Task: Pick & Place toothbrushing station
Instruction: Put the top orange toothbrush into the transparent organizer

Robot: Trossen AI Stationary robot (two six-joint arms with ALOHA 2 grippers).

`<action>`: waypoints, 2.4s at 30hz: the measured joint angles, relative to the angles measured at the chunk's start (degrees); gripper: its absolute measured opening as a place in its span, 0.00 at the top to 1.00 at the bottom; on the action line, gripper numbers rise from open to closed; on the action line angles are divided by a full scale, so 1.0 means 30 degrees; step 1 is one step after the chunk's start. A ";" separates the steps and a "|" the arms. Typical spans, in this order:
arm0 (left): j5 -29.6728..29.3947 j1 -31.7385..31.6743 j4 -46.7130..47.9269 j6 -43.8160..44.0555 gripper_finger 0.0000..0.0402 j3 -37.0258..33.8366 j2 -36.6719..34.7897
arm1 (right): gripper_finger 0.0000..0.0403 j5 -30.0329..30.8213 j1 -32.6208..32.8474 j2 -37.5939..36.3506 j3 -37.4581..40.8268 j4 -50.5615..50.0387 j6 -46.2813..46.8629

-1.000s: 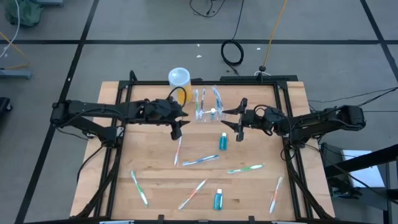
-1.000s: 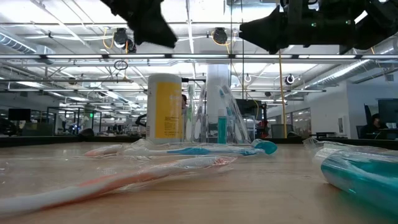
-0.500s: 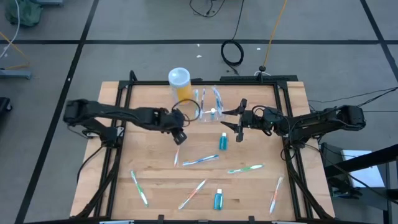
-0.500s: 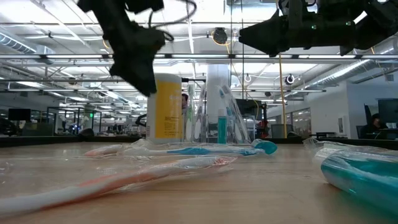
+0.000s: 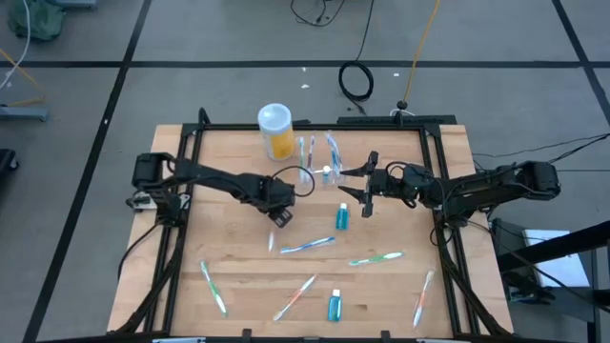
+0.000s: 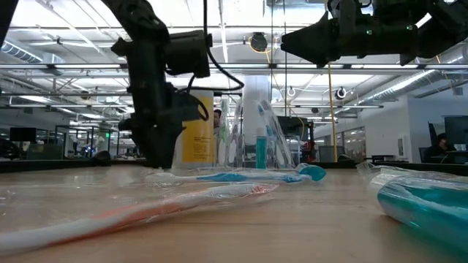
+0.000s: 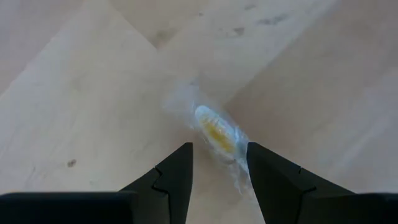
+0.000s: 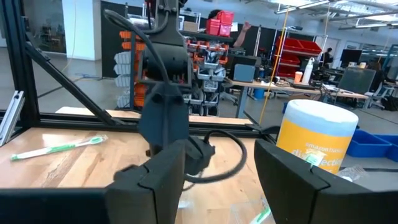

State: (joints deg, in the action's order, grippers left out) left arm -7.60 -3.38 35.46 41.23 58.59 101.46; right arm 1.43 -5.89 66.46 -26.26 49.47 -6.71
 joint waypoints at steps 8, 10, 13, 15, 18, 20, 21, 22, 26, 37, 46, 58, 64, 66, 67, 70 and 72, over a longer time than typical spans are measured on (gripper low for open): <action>-0.0128 -0.0370 -0.0593 -0.0637 0.61 0.0000 0.0163 | 0.54 0.0000 -0.0015 0.0000 0.0000 -0.0014 0.0002; -0.0117 -0.0377 -0.1019 -0.1155 0.61 0.0000 0.0163 | 0.54 0.0007 -0.0015 0.0000 0.0000 -0.0013 0.0000; 0.0029 -0.0363 -0.1458 -0.1305 0.63 0.0000 0.0163 | 0.54 0.0007 -0.0015 0.0000 0.0000 -0.0015 0.0000; 0.0047 -0.0363 -0.1716 -0.1632 0.67 0.0000 0.0163 | 0.54 0.0007 -0.0015 0.0000 0.0000 -0.0015 -0.0005; 0.0047 -0.0370 -0.1930 -0.2142 0.75 0.0000 0.0163 | 0.54 0.0007 -0.0015 0.0000 0.0000 -0.0015 0.0002; 0.0032 -0.0370 -0.1913 -0.2235 0.80 0.0000 0.0163 | 0.54 0.0007 -0.0015 0.0000 0.0000 -0.0015 -0.0005; 0.0032 -0.0370 -0.1913 -0.2292 0.83 0.0000 0.0163 | 0.54 0.0007 -0.0015 0.0000 0.0000 -0.0015 -0.0005; 0.0032 -0.0363 -0.1928 -0.2383 0.86 0.0000 0.0163 | 0.54 0.0007 -0.0015 0.0000 0.0000 -0.0015 -0.0005; 0.0020 -0.0370 -0.1928 -0.3058 0.97 0.0000 0.0163 | 0.54 0.0007 -0.0015 0.0000 0.0000 -0.0015 -0.0005; -0.0227 -0.0370 -0.1870 -0.3706 0.95 -0.0015 -0.1051 | 0.54 0.0014 -0.0022 0.0000 0.0000 -0.0022 0.0003; -0.3741 -0.0333 -0.3302 -0.4641 0.96 -0.0015 -0.5188 | 0.54 0.0079 -0.0036 0.0000 0.0000 -0.0022 -0.0005; -0.7256 -0.0413 -1.3527 -1.0511 0.97 -0.0009 -0.5712 | 0.54 0.0080 -0.0036 0.0000 -0.0007 -0.0022 -0.0005; -0.9653 -0.0802 -1.4232 -1.1228 0.98 -0.0015 -0.5732 | 0.54 0.0080 -0.0036 0.0000 -0.0007 -0.0051 -0.0005; -0.9848 -0.1036 -1.4535 -1.1328 0.97 -0.0015 -0.5732 | 0.54 0.0080 -0.0037 0.0000 -0.0007 -0.0044 0.0003; -0.9806 -0.1153 -1.4625 -1.1350 0.98 -0.0015 -0.5732 | 0.54 0.0087 -0.0042 -0.0001 -0.0007 -0.0038 -0.0005; -0.9303 -0.1491 -1.4740 -1.1350 0.99 -0.0015 -0.5724 | 0.54 0.0080 -0.0036 0.0000 -0.0007 -0.0032 0.0000; -0.9132 -0.1665 -1.4862 -1.1349 0.98 -0.0015 -0.5724 | 0.54 0.0080 -0.0038 0.0000 -0.0007 -0.0028 -0.0005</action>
State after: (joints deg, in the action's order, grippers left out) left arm -35.00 -8.38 -9.13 7.18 58.54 84.29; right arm 1.67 -6.00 66.46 -26.28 49.39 -6.72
